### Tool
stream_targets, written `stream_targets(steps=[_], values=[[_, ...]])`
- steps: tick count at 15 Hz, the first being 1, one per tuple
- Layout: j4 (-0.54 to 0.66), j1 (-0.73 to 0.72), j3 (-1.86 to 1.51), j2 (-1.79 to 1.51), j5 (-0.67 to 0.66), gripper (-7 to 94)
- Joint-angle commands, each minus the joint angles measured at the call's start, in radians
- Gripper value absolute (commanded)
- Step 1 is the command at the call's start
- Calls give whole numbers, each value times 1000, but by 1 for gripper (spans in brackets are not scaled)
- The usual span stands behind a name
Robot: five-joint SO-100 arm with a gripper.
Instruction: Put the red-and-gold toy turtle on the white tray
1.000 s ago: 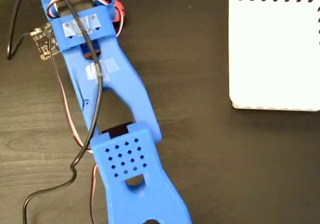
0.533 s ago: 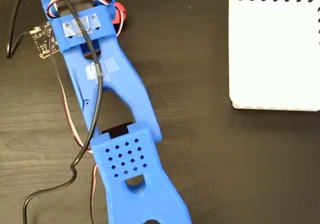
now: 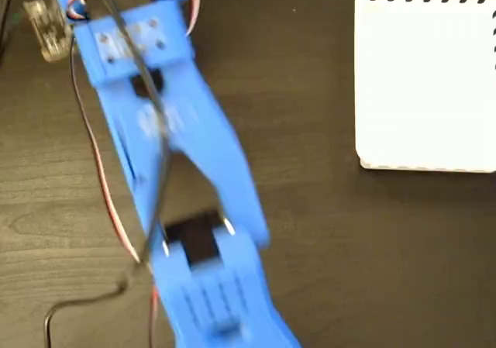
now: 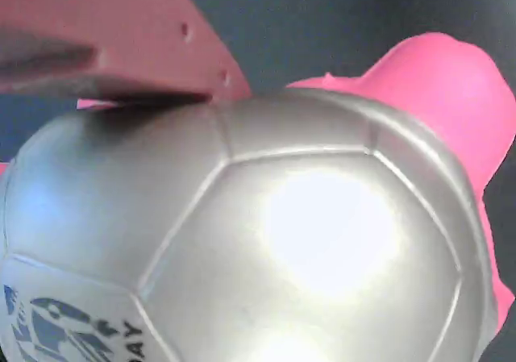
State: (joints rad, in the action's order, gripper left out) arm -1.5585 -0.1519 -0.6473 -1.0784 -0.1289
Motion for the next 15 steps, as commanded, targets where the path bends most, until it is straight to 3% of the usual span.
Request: stream_targets(steps=[1,4,7,11,15], values=[[-40,-14,-3,-253,-17,0],[-34,-5,-110,-307,-15,0],[-6,97,-348,-495,-54,0],[66,394,-541,-673,-114,0],[147,692,-535,-494,-80,0]])
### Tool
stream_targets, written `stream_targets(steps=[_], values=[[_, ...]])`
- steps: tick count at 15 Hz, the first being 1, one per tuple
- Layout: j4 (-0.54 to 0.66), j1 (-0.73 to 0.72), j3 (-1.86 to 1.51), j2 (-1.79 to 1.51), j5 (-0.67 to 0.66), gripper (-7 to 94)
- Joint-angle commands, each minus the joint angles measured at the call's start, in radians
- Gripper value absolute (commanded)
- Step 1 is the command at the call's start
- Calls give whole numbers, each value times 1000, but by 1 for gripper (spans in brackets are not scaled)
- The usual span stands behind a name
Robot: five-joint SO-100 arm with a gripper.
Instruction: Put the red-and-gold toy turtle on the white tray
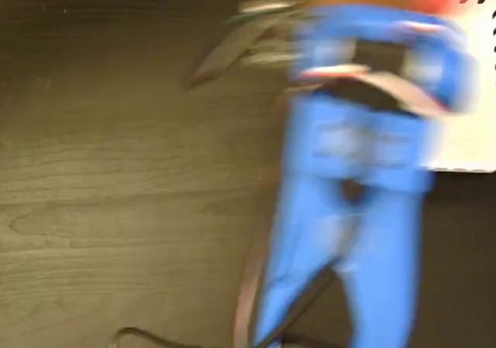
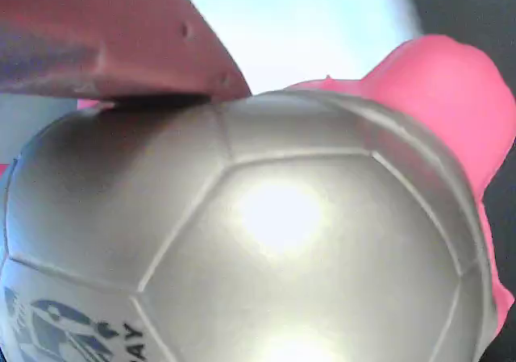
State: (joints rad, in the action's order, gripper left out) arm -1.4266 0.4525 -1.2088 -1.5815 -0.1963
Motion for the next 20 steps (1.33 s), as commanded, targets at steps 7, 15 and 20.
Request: stream_targets(steps=[7,15,20], values=[[34,175,72,227,32,0],[107,173,109,368,75,0],[132,173,95,368,77,0]])
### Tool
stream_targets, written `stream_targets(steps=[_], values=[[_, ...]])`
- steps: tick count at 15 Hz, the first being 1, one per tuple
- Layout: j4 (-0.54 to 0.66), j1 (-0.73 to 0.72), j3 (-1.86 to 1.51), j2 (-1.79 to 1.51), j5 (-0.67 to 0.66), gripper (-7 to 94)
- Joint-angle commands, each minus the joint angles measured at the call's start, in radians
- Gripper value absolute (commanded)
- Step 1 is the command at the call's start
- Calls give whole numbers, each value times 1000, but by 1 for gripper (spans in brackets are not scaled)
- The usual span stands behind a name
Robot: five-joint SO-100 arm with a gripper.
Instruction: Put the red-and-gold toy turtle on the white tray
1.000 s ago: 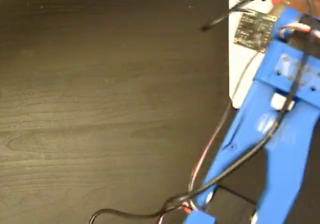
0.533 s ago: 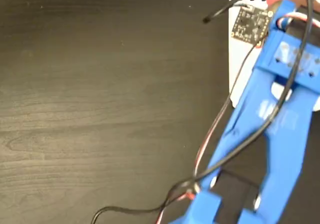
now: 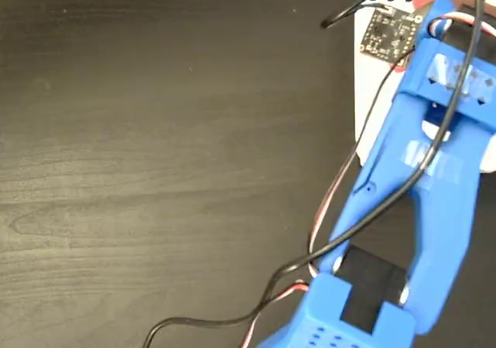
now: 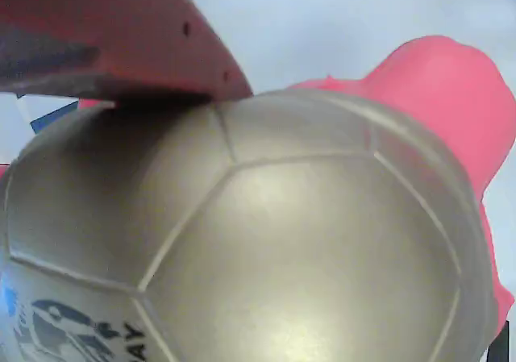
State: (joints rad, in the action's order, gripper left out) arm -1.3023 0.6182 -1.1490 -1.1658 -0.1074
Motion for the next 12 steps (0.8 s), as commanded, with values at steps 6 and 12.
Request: stream_targets(steps=[6,12], values=[[54,-11,-17,-46,-3,1],[98,-14,-92,-69,-14,56]])
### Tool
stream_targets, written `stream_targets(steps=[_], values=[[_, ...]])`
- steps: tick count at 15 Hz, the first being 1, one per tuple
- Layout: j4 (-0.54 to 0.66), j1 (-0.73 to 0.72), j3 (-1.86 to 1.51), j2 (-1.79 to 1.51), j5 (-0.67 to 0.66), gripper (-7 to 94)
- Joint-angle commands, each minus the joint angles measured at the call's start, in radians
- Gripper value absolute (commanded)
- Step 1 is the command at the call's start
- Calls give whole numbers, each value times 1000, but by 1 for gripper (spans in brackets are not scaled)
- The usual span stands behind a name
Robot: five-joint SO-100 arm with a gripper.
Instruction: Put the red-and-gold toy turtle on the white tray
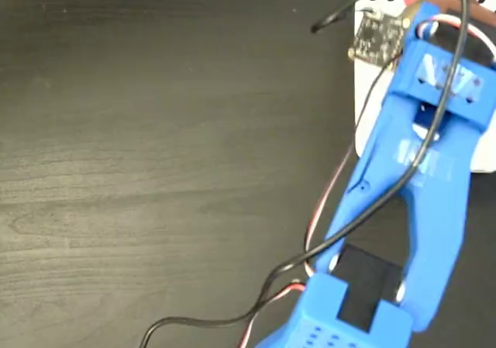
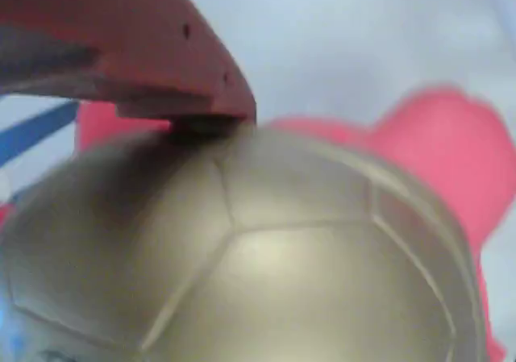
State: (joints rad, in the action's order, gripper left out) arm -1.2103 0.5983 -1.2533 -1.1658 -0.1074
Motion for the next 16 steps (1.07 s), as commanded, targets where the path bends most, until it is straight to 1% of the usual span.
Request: stream_targets(steps=[1,7,8,9,10,11,12,14,15,16], values=[[5,6,12,-72,-9,56],[-6,6,12,-106,-8,56],[8,9,12,-123,-2,49],[49,14,12,-144,8,32],[132,21,9,-178,44,14],[193,23,-3,-215,64,4],[210,12,-5,-244,81,0],[221,-34,-14,-314,138,0],[255,-66,-58,-371,184,0],[321,-114,-147,-445,252,0]])
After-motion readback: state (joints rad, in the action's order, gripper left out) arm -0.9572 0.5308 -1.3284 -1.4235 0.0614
